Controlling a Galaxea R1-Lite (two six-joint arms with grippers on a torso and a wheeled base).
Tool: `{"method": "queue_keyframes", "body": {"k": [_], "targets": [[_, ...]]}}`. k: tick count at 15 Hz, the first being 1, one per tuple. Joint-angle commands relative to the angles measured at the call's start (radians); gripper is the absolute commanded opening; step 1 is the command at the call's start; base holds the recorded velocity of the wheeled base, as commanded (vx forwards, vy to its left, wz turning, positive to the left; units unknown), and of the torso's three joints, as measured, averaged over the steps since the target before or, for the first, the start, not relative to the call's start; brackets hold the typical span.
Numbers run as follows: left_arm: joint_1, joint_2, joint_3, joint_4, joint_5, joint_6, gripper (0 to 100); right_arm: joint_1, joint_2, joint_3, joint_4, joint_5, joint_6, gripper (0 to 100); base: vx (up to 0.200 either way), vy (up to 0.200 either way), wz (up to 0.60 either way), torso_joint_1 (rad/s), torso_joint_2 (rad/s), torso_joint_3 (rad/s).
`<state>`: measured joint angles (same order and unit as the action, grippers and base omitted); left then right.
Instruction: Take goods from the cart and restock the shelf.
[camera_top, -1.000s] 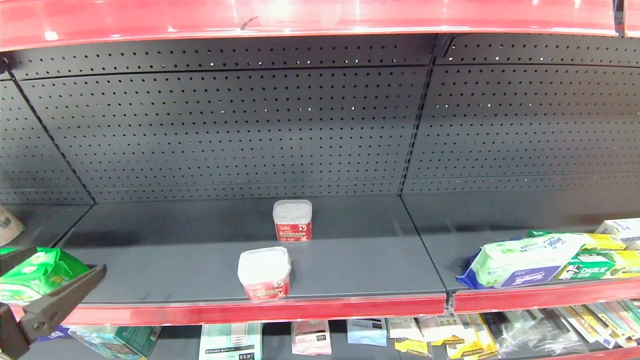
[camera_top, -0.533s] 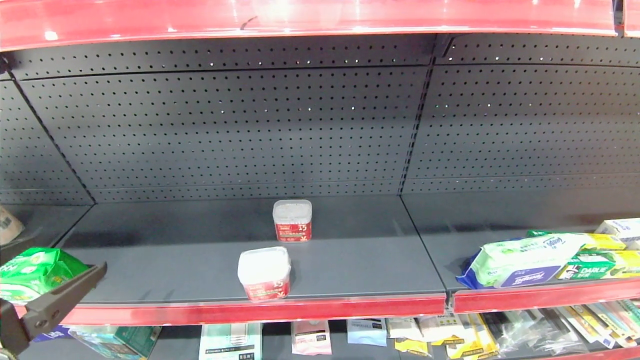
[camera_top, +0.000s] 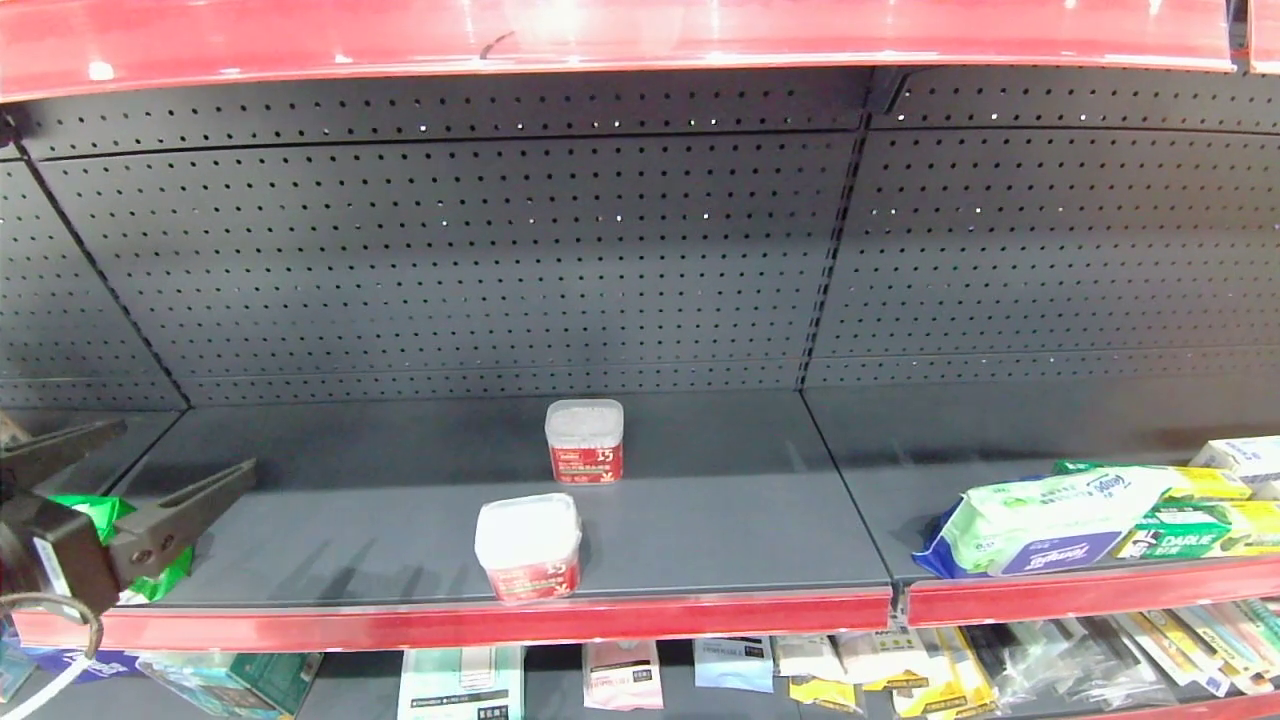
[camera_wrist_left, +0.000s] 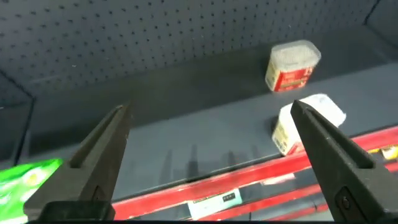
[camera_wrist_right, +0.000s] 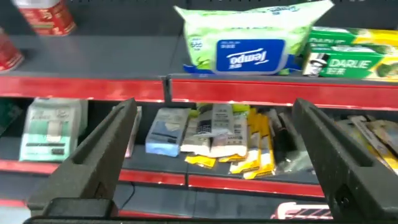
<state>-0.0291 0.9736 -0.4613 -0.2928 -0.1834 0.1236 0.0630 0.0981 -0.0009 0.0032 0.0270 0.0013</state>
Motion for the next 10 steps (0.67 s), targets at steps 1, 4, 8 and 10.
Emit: {"method": "queue_keyframes", "body": {"k": [1, 4, 8, 10], "targets": [[0.0, 0.027, -0.022, -0.002, -0.019, 0.002, 100, -0.002, -0.005, 0.001, 0.0, -0.007, -0.004, 100, 0.0, 0.0, 0.0, 0.0, 0.0, 0.0], [-0.002, 0.054, -0.037, 0.001, -0.021, 0.002, 100, -0.025, -0.009, -0.001, 0.0, -0.007, -0.003, 100, 0.0, 0.0, 0.0, 0.0, 0.0, 0.0], [-0.002, 0.057, -0.031, 0.0, -0.062, 0.001, 100, -0.063, -0.092, -0.001, 0.0, -0.007, -0.004, 100, 0.0, 0.0, 0.0, 0.0, 0.0, 0.0], [-0.002, 0.065, -0.031, -0.002, -0.071, 0.002, 100, -0.065, -0.097, 0.001, 0.0, -0.007, 0.005, 100, 0.0, 0.0, 0.0, 0.0, 0.0, 0.0]]}}
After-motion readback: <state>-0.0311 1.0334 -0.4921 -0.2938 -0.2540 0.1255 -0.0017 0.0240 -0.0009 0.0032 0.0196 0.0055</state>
